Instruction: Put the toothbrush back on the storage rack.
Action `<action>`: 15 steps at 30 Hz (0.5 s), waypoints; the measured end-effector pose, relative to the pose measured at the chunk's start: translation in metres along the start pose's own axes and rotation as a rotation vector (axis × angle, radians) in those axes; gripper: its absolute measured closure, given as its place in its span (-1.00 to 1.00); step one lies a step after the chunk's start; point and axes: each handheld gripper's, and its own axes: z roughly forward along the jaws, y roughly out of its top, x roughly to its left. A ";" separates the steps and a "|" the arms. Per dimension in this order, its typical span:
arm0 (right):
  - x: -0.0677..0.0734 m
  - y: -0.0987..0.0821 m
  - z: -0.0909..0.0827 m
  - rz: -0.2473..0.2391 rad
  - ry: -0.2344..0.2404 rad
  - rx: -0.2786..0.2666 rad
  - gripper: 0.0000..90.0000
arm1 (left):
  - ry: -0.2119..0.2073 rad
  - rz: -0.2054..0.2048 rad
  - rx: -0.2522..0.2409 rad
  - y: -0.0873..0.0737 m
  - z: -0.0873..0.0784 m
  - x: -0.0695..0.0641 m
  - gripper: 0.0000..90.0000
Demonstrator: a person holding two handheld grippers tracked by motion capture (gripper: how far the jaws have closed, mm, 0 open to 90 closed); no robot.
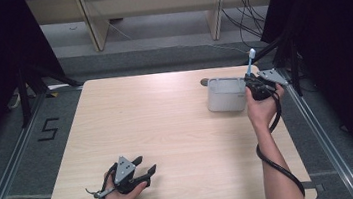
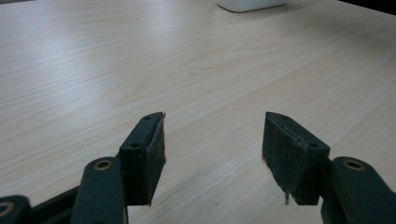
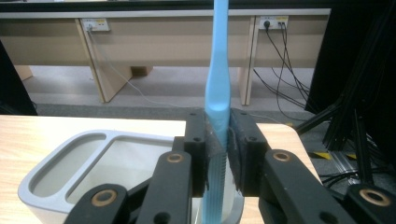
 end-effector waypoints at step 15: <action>-0.002 -0.009 0.001 -0.018 -0.004 0.012 0.74 | -0.002 0.002 0.001 0.000 0.000 0.000 -0.14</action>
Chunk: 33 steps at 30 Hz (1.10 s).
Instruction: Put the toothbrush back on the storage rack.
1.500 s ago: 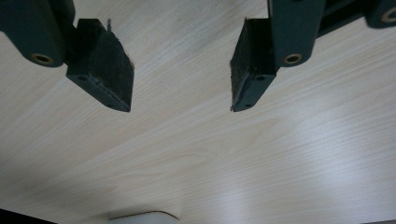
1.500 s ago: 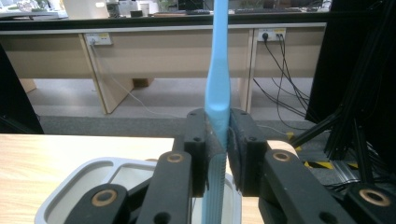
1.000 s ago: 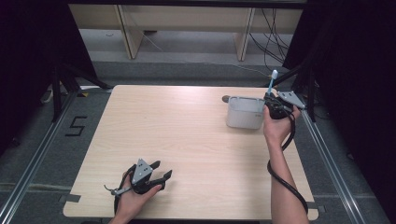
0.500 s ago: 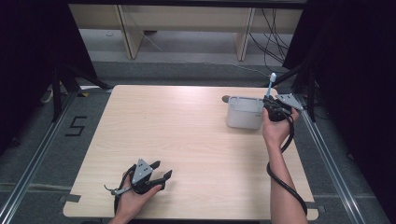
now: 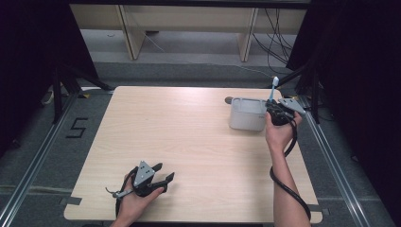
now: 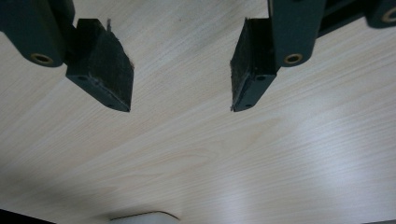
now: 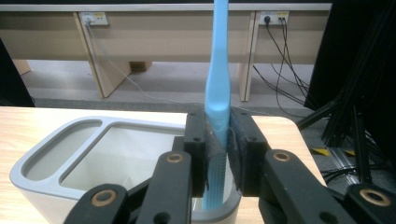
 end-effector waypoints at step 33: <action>-0.002 -0.014 -0.001 -0.002 -0.009 0.036 0.74 | -0.003 -0.002 0.001 0.000 0.000 0.000 -0.14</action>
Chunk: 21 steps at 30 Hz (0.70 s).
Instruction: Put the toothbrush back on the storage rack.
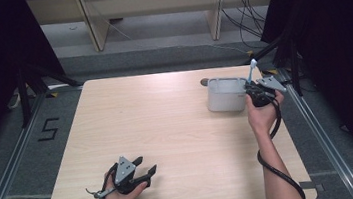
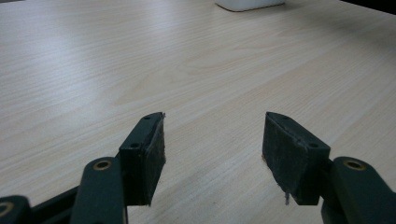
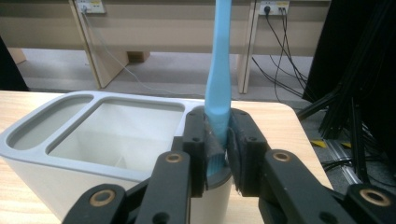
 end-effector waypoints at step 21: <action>0.001 -0.003 0.002 -0.033 0.002 0.012 0.73 | -0.001 0.000 0.002 0.000 0.000 0.000 -0.14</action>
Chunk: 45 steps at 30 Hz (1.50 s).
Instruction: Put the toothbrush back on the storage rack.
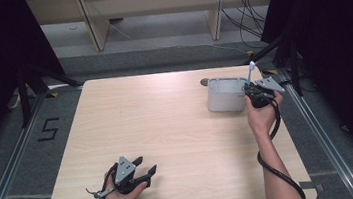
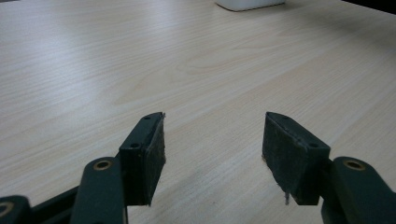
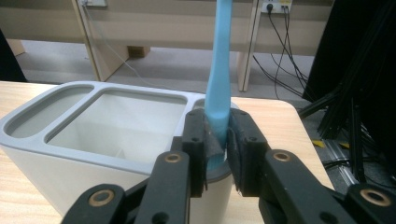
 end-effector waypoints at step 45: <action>0.008 0.009 -0.040 -0.054 0.045 0.075 0.19 | 0.009 0.003 0.006 0.000 0.000 -0.001 -0.14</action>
